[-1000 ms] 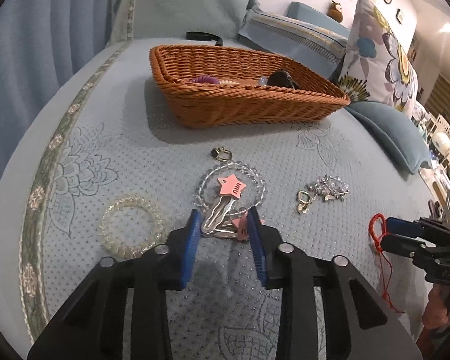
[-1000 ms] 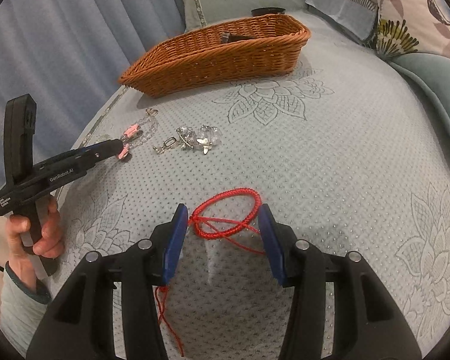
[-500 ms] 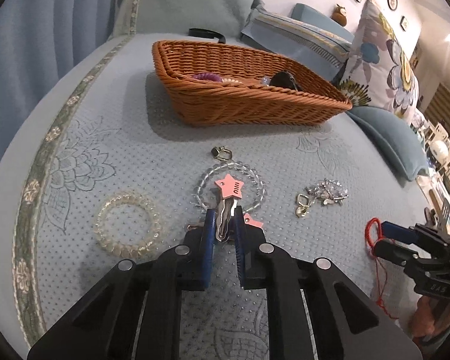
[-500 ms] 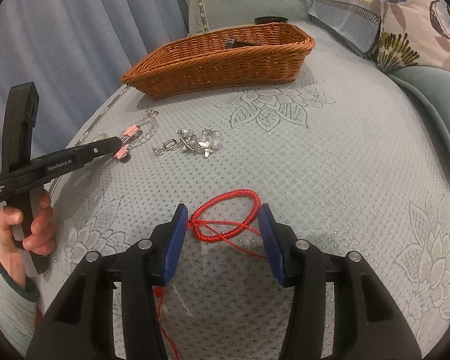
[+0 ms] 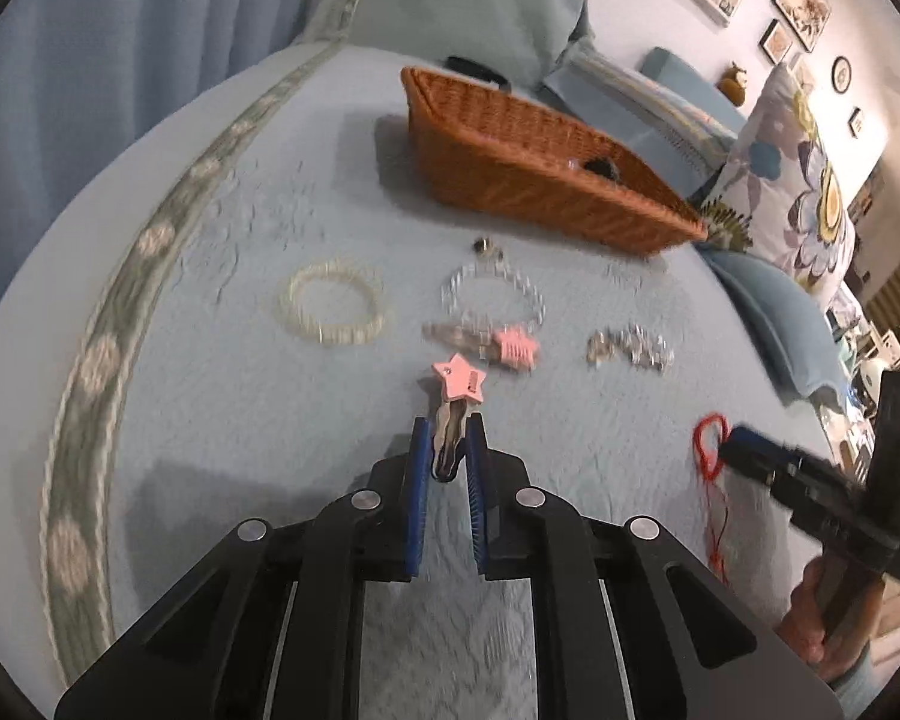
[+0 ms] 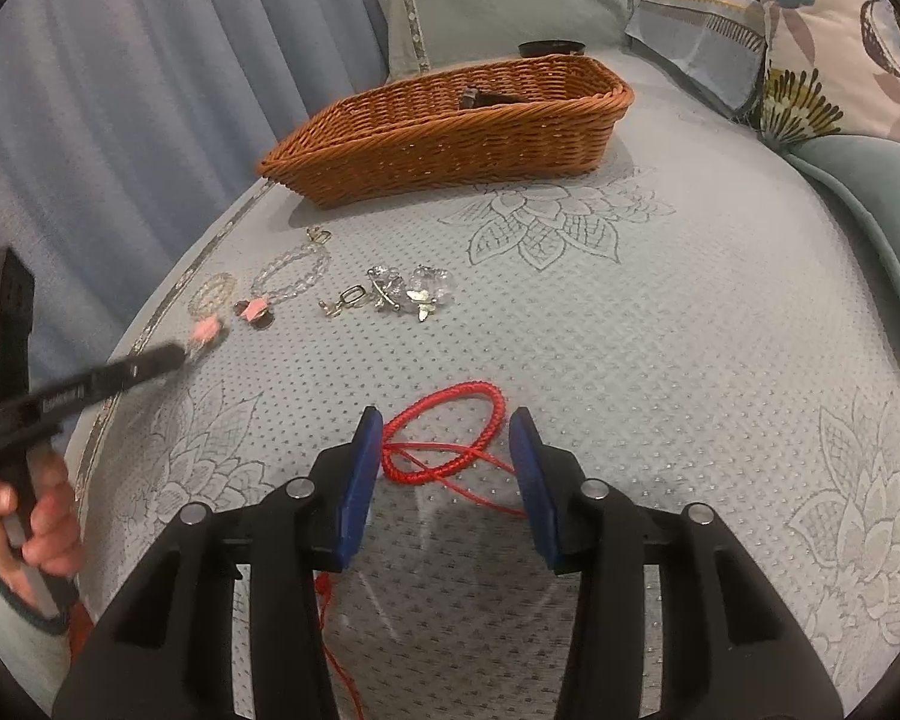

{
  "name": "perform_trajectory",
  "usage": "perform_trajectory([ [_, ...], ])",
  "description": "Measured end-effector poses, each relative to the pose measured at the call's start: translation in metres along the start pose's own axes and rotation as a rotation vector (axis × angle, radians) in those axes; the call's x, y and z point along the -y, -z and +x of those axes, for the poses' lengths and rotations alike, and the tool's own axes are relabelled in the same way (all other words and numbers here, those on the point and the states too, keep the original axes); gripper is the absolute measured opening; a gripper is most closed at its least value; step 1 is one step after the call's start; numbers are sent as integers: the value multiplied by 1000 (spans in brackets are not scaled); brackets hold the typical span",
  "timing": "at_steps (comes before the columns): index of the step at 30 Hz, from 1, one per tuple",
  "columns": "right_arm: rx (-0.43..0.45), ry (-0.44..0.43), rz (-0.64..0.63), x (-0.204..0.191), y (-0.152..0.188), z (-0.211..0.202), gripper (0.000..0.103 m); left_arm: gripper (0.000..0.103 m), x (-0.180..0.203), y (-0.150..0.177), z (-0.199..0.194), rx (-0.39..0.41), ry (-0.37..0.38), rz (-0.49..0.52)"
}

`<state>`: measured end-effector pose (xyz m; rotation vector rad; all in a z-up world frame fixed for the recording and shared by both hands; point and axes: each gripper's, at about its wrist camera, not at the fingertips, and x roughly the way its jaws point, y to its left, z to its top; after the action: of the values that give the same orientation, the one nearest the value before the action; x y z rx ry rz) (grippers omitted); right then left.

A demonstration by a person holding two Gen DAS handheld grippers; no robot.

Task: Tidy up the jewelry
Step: 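Grasp the red cord with the right tool while the left tool grasps the pink-star hair clip, then carry the red cord and pink-star clip into the basket and release them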

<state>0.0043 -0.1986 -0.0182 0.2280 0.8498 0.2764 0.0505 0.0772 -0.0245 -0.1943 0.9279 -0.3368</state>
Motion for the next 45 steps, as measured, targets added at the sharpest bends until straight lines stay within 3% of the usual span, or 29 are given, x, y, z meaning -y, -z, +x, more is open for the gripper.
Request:
perform_trajectory([
  [1,0,1,0,0,0,0,40,3,2,5,0,-15,4,-2],
  [3,-3,2,4,2,0,0,40,3,5,11,1,-37,23,-7],
  [6,-7,-1,20,5,0,-1,40,19,5,15,-2,-29,29,1],
  [9,-1,6,21,11,-1,-8,41,36,6,14,-5,23,-27,24],
  [14,-65,-69,57,15,-1,-2,41,37,7,6,6,41,-62,30],
  [17,-61,-5,-1,-2,4,3,48,37,14,2,13,47,-92,57],
  [20,-60,-8,-36,-19,6,9,54,37,23,4,17,54,-144,103],
  [25,-44,56,-131,-43,9,20,54,35,27,7,16,59,-176,133],
  [27,-35,90,-153,-47,10,20,45,31,26,7,15,61,-183,132],
  [29,-31,121,-178,-49,11,21,20,20,24,8,14,67,-198,133],
  [31,-24,108,-189,-50,12,20,11,14,24,9,13,75,-205,133],
  [36,26,72,-195,-50,12,8,9,14,27,11,1,129,-192,134],
  [45,166,33,-196,-57,-20,-44,9,14,41,-6,-47,282,-63,135],
])
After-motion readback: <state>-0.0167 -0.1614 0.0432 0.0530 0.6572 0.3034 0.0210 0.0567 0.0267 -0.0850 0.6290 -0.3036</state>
